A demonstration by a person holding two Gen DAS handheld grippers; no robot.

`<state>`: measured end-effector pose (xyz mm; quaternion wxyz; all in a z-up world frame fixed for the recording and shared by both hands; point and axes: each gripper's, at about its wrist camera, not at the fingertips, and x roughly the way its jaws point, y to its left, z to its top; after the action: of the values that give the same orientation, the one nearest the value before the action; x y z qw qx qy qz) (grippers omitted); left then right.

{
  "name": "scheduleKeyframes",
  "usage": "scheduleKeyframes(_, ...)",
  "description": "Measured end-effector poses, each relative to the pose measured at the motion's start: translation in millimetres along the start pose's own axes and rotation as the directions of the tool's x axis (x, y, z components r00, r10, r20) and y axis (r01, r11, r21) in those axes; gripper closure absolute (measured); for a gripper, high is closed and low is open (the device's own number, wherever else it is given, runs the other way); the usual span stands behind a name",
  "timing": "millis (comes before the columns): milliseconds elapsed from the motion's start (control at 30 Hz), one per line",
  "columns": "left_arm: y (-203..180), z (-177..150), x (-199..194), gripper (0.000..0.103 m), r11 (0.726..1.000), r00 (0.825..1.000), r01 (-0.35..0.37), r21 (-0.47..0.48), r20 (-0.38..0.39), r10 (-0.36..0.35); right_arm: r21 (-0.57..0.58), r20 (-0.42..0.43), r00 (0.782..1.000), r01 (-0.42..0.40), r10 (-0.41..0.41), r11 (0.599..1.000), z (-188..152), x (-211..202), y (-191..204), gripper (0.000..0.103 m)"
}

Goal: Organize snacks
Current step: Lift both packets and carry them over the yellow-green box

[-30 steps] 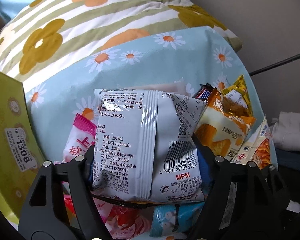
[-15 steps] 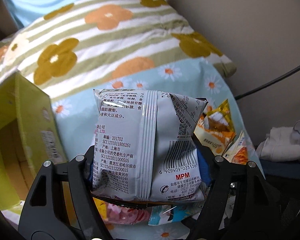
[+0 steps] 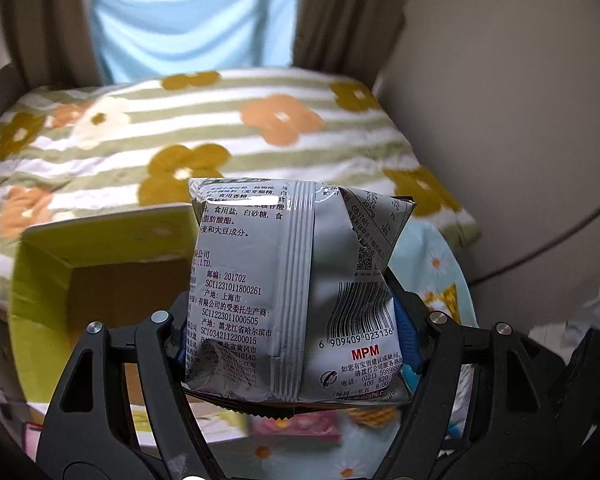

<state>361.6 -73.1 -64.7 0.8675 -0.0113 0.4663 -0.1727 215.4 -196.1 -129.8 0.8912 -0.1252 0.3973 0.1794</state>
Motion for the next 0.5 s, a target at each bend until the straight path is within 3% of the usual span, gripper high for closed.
scheduleKeyframes(200,81,-9,-32,0.031,0.994,0.999,-0.029,-0.109,0.033,0.033,0.09,0.025,0.999,-0.048,0.046,0.995,48,8,6,0.051)
scheduleKeyframes(500,197,-36,-45,0.031,0.975,0.991,-0.132,-0.177,-0.006,0.133,0.156,0.041,0.997,-0.075,0.069,0.985,115,41,55,0.051)
